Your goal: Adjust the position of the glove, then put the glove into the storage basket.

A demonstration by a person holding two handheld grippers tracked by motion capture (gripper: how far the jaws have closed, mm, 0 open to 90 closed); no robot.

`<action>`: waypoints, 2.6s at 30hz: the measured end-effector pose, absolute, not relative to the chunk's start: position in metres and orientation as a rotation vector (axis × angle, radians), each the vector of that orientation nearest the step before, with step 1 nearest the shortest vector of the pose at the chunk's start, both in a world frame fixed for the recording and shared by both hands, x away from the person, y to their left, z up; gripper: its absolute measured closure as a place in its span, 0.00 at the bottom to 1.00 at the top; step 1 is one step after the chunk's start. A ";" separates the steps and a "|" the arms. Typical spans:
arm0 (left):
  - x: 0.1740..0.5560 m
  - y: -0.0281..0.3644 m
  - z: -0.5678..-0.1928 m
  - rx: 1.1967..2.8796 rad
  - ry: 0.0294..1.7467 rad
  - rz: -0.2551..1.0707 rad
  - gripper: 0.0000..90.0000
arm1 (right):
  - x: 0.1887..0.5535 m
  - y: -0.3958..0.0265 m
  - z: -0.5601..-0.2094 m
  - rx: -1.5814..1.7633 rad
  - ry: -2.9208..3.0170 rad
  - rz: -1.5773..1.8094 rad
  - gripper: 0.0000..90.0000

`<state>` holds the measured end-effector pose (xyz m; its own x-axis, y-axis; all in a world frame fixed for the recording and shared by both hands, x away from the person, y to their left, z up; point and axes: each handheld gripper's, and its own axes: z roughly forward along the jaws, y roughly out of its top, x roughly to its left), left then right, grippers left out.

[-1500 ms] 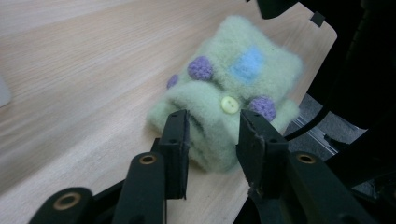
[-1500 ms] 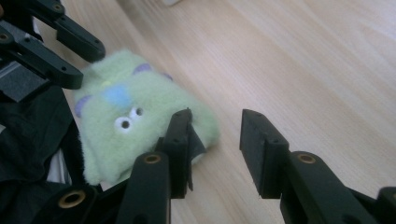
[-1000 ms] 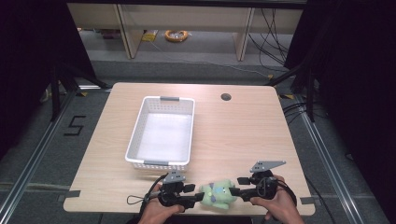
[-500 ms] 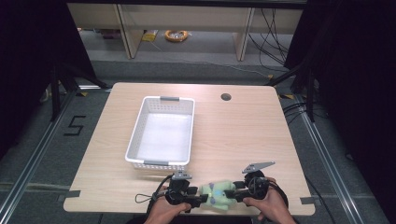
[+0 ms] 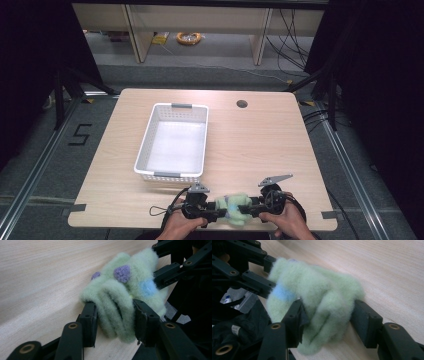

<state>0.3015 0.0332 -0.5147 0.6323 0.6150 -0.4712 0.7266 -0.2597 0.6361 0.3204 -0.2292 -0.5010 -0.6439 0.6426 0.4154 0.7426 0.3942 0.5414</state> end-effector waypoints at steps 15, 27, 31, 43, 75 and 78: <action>0.306 0.033 -0.513 1.955 0.999 -0.183 0.80 | 0.321 -0.232 -0.503 -1.185 -2.425 -1.149 0.75; 0.304 0.038 -0.508 1.952 0.964 -0.185 0.81 | 0.317 -0.234 -0.498 -1.137 -2.484 -1.209 0.81; 0.302 0.042 -0.504 1.969 0.955 -0.168 0.81 | 0.317 -0.232 -0.496 -1.090 -2.510 -1.234 0.82; 0.301 0.049 -0.496 1.953 0.927 -0.185 0.81 | 0.315 -0.230 -0.487 -1.086 -2.509 -1.258 0.84; 0.315 0.108 -0.419 1.903 0.906 -0.082 0.81 | 0.347 -0.175 -0.396 -0.912 -2.611 -1.294 0.84; 0.319 0.115 -0.415 1.895 0.923 -0.085 0.81 | 0.353 -0.166 -0.390 -0.904 -2.608 -1.290 0.84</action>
